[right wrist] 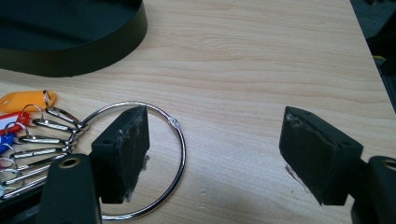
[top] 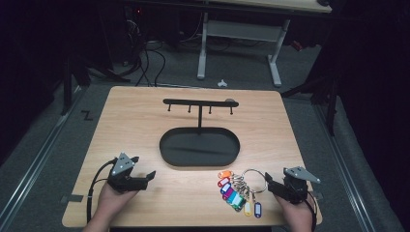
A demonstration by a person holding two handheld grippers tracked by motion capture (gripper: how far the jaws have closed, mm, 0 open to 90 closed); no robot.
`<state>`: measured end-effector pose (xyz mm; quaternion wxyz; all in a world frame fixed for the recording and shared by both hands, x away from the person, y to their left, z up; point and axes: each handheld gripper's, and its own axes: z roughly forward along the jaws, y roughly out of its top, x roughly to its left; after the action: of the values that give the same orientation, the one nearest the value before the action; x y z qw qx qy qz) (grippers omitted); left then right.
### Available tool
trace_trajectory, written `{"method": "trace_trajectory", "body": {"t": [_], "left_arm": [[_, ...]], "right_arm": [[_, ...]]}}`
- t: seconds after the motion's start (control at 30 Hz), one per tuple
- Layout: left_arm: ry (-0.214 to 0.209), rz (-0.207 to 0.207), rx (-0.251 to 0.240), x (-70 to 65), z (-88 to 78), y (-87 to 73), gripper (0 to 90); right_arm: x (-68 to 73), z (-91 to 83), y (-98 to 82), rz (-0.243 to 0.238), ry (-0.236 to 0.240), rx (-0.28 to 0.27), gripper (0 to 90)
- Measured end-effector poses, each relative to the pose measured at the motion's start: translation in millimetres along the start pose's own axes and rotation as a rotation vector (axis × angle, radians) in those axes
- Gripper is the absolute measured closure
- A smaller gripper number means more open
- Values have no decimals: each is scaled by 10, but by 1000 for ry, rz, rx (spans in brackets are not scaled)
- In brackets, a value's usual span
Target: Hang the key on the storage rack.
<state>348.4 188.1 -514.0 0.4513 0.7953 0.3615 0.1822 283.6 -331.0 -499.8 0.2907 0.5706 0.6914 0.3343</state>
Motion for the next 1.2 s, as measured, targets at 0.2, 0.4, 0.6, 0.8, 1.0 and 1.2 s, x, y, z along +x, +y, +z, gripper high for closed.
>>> {"method": "trace_trajectory", "body": {"t": [0.2,0.4,0.6,0.8,1.0,1.2], "left_arm": [[10,-11,-12,17,-52,-28,145],[18,-12,-13,12,-78,-48,145],[18,-4,-11,10,-90,-56,140],[15,-8,-5,-10,-86,-52,96],[21,-14,13,-4,-54,-47,22],[41,-11,-5,-21,-64,-34,2]], "right_arm": [[8,47,64,1,22,34,309],[21,53,116,-1,57,72,311],[49,68,120,-26,67,97,322],[83,46,186,-49,86,136,337],[91,54,249,-76,102,184,339],[89,86,334,-90,118,249,346]]}}
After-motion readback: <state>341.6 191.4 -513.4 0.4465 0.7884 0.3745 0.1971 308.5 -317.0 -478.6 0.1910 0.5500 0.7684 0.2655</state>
